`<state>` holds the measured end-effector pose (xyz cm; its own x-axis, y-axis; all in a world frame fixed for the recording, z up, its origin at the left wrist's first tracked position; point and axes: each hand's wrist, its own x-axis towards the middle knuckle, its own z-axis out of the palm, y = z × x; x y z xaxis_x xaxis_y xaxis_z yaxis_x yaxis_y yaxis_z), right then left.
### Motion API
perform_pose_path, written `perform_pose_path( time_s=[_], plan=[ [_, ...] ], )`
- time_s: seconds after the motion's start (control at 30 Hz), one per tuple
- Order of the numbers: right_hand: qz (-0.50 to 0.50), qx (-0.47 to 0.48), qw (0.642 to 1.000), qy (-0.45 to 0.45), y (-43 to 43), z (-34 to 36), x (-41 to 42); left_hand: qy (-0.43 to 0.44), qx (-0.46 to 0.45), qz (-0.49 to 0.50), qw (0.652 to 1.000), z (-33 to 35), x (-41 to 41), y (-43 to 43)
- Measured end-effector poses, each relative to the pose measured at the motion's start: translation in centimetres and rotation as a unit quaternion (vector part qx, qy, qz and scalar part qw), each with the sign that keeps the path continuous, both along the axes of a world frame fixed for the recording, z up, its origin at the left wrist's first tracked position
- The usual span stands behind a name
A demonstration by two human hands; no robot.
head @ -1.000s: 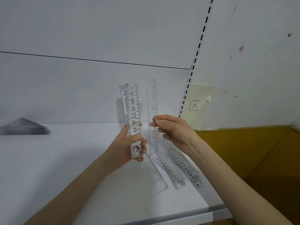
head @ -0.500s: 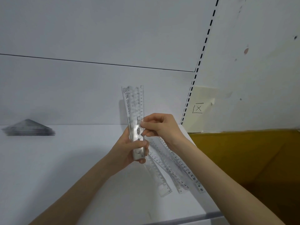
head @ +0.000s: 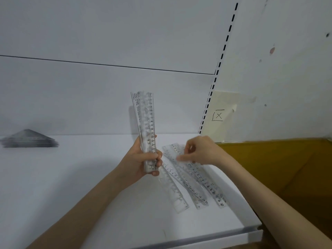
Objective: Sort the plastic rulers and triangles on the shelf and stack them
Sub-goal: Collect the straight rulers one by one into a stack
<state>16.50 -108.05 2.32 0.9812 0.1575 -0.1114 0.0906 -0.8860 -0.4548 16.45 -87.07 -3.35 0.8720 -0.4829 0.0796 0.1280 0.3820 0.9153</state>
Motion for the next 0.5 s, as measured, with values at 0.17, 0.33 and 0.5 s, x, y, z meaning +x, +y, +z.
perform_pose_path(
  time_s=[0.17, 0.33, 0.5],
  plan=[
    [-0.026, -0.079, 0.995, 0.051, -1.2, -1.5, -1.8, -0.013, 0.006, -0.003, 1.0, -0.2, -0.2, -0.2],
    [-0.061, -0.121, 0.99, 0.035, -1.8, -1.8, -1.7, -0.012, 0.004, -0.005, 1.0, -0.1, -0.3, -0.2],
    [-0.084, -0.081, 0.993, 0.015, -2.7, -2.6, -1.0, -0.005, -0.001, -0.001, 1.0, -0.1, -0.4, -0.1]
  ],
)
